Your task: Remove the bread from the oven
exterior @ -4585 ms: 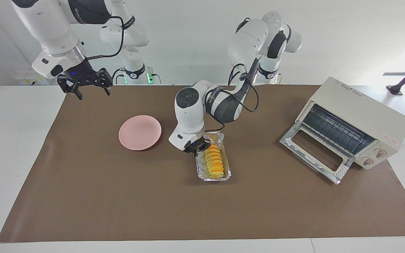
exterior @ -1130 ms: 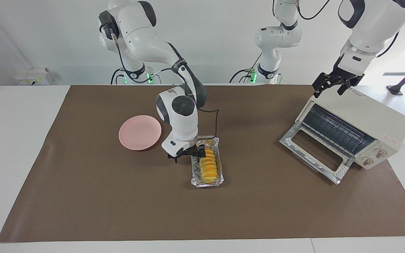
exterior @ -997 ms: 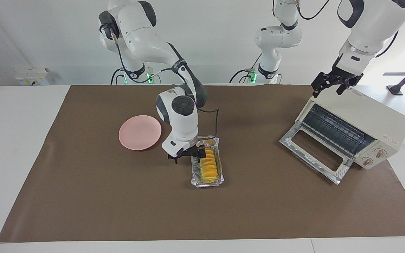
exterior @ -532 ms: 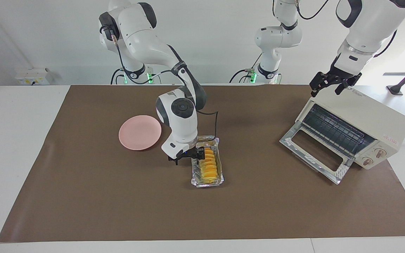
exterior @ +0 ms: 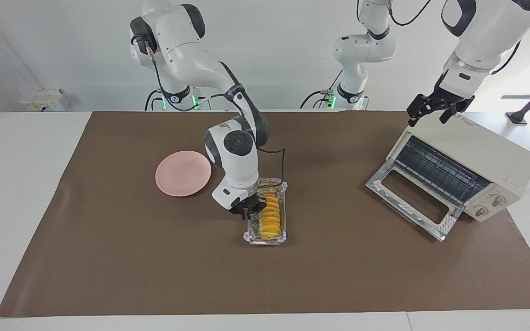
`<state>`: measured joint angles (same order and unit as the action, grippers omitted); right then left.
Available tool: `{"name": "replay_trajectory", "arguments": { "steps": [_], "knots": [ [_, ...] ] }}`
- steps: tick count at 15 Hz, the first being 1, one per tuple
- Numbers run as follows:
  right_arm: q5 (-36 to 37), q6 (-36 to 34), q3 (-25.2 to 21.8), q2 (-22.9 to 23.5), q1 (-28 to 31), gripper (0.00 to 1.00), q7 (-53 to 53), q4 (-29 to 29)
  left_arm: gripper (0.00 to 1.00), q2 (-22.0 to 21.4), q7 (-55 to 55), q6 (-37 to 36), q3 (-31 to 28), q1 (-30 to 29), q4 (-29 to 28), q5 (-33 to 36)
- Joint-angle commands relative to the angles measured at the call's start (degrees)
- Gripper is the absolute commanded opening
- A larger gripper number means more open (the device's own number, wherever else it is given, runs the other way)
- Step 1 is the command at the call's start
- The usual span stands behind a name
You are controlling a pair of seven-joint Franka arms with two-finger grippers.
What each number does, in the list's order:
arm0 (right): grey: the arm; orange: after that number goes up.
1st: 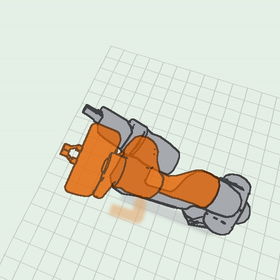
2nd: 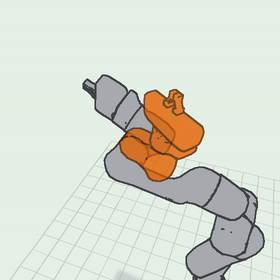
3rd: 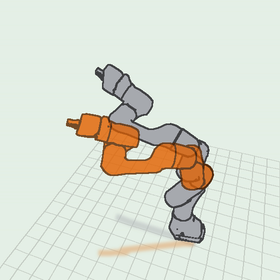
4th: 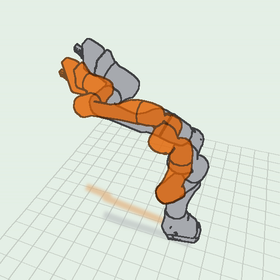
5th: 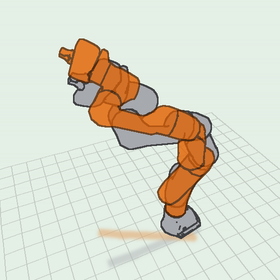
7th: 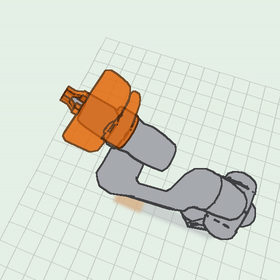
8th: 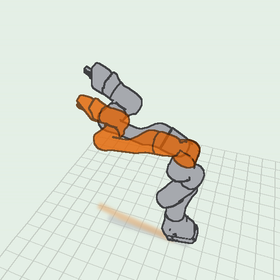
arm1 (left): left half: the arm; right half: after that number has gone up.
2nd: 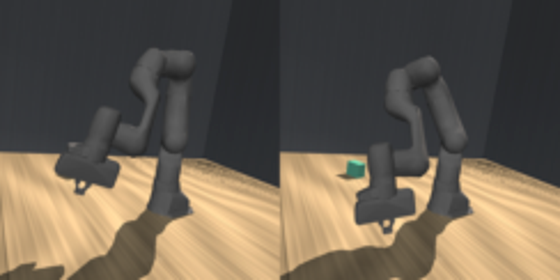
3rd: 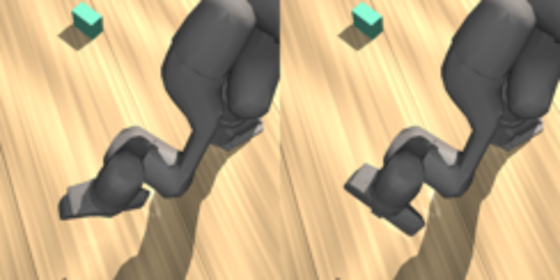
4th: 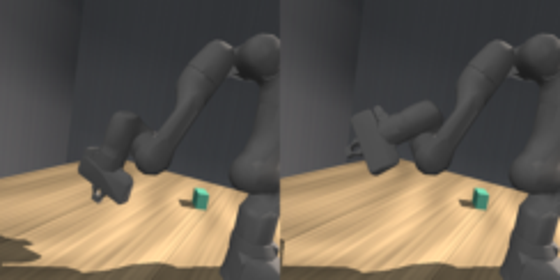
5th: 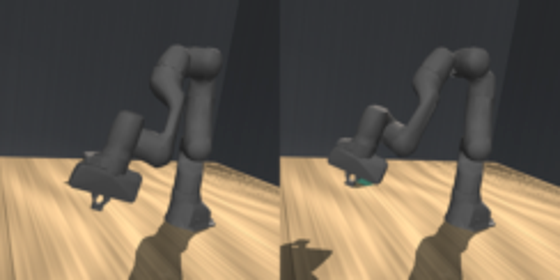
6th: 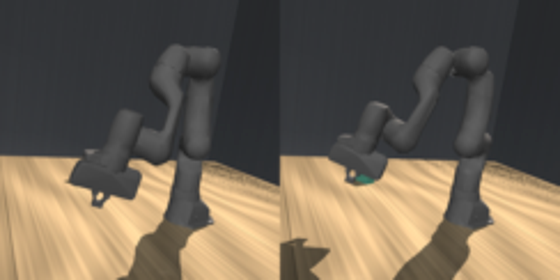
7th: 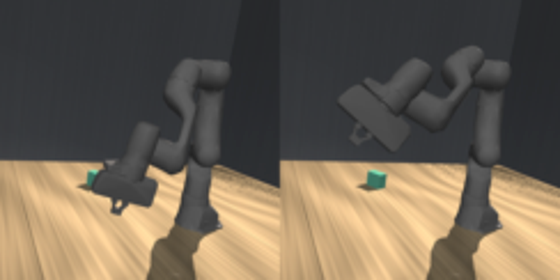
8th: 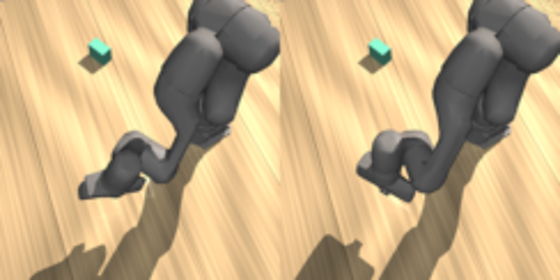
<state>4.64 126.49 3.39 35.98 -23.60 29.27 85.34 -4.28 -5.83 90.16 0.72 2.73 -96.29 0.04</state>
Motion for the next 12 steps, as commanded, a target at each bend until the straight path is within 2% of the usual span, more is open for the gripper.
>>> {"name": "replay_trajectory", "arguments": {
  "steps": [1,4,7,9,12],
  "knots": [
    [-0.1,0.0,0.6,-0.1,0.5,0.00,1.1,-0.2,1.00,0.1,-0.1,-1.3,-0.3,0.0,0.8,-1.0],
    [0.0,-5.4,0.7,0.0,1.5,0.00,0.9,-3.7,1.00,0.1,-0.1,-1.3,-0.3,0.0,0.8,-1.0],
    [0.0,-14.1,1.1,0.3,5.4,0.00,-1.0,-11.5,1.00,0.1,-0.1,-1.3,-0.3,0.0,0.8,-1.0],
    [-2.6,-16.0,1.0,1.5,8.5,0.00,-7.1,-15.1,1.00,0.1,-0.1,-1.3,-0.3,0.0,0.8,-1.0],
    [-2.7,-16.3,0.9,2.2,14.1,0.00,-17.5,-15.8,1.00,0.1,-0.1,-1.3,-0.3,0.0,0.8,-1.0]
  ]
}}
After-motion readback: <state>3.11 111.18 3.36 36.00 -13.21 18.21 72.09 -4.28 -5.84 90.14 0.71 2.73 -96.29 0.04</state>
